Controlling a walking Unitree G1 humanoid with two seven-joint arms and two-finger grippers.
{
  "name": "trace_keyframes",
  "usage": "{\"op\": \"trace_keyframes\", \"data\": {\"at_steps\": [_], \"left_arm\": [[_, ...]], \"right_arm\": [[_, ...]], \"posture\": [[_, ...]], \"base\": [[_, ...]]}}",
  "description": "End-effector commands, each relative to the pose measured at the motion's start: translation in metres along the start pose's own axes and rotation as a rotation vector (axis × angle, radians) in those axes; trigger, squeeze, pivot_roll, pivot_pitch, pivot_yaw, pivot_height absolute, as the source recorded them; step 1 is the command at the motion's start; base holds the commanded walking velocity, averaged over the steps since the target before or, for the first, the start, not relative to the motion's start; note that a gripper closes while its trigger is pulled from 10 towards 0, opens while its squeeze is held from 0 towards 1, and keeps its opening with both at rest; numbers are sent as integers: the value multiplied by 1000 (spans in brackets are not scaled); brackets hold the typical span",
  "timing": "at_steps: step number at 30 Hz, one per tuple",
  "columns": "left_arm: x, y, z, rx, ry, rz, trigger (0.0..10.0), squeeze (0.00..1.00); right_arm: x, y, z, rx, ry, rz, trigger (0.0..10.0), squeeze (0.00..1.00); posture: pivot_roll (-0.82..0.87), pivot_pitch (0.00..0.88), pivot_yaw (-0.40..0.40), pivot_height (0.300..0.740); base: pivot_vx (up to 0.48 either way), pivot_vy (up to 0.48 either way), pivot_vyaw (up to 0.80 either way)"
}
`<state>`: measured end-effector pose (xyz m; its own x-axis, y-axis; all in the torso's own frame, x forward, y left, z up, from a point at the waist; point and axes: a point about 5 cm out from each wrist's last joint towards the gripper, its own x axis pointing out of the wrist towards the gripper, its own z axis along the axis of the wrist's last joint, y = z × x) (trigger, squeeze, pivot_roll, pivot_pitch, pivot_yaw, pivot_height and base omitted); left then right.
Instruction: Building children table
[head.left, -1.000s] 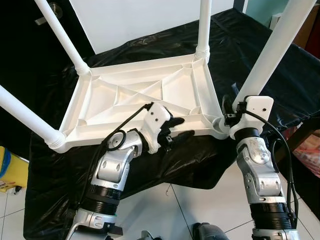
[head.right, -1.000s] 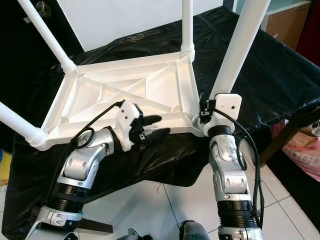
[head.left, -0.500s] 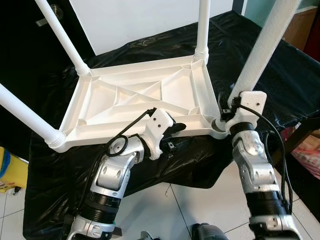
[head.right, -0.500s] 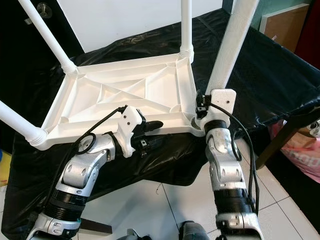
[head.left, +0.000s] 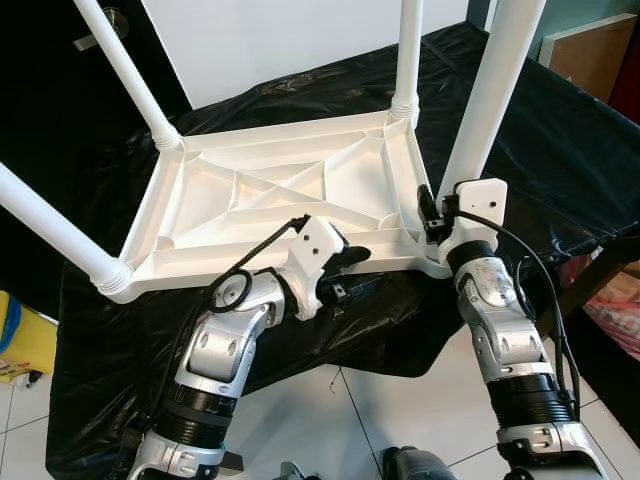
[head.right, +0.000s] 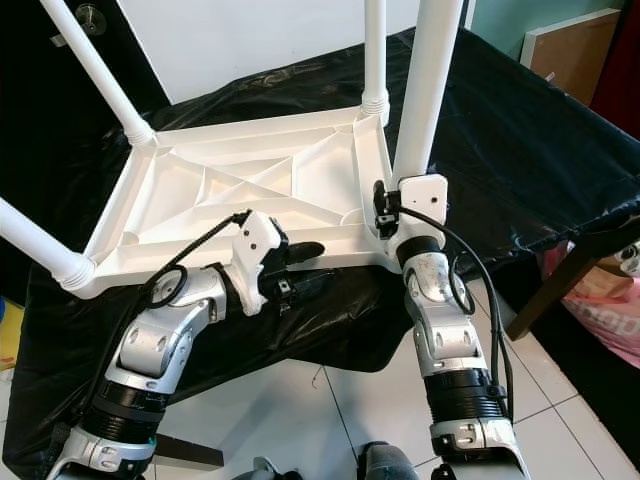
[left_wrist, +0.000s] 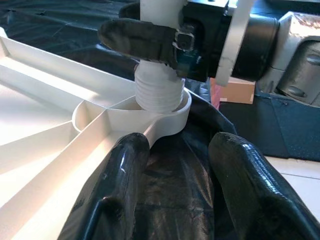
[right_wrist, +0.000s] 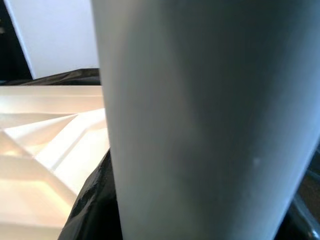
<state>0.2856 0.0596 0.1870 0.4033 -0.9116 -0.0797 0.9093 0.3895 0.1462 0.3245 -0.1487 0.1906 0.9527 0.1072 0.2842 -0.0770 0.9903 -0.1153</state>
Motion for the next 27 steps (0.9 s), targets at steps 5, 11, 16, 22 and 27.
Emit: {"op": "trace_keyframes", "data": {"at_steps": [5,11,16,22,27], "left_arm": [[-5,3,3,-25,-11,32,10000,0],[-3,1,3,-32,-14,8,10000,0],[-1,-1,2,-31,-11,-20,10000,0],[-2,-2,3,-29,-9,-28,10000,0],[-3,-1,3,-31,-8,-17,10000,0]], "right_arm": [[-15,-9,-17,23,89,-25,10000,0],[-21,-20,-27,85,124,-86,10000,0],[-20,-15,-27,71,106,-49,10000,0],[-26,1,-28,-9,73,77,10000,0],[-30,5,-32,-26,79,109,10000,0]], "posture": [[-222,116,88,740],[-233,120,94,740],[-237,121,98,740],[-231,121,96,740],[-226,123,94,740]], "base": [[0,0,0],[0,0,0],[0,0,0],[0,0,0],[0,0,0]]}}
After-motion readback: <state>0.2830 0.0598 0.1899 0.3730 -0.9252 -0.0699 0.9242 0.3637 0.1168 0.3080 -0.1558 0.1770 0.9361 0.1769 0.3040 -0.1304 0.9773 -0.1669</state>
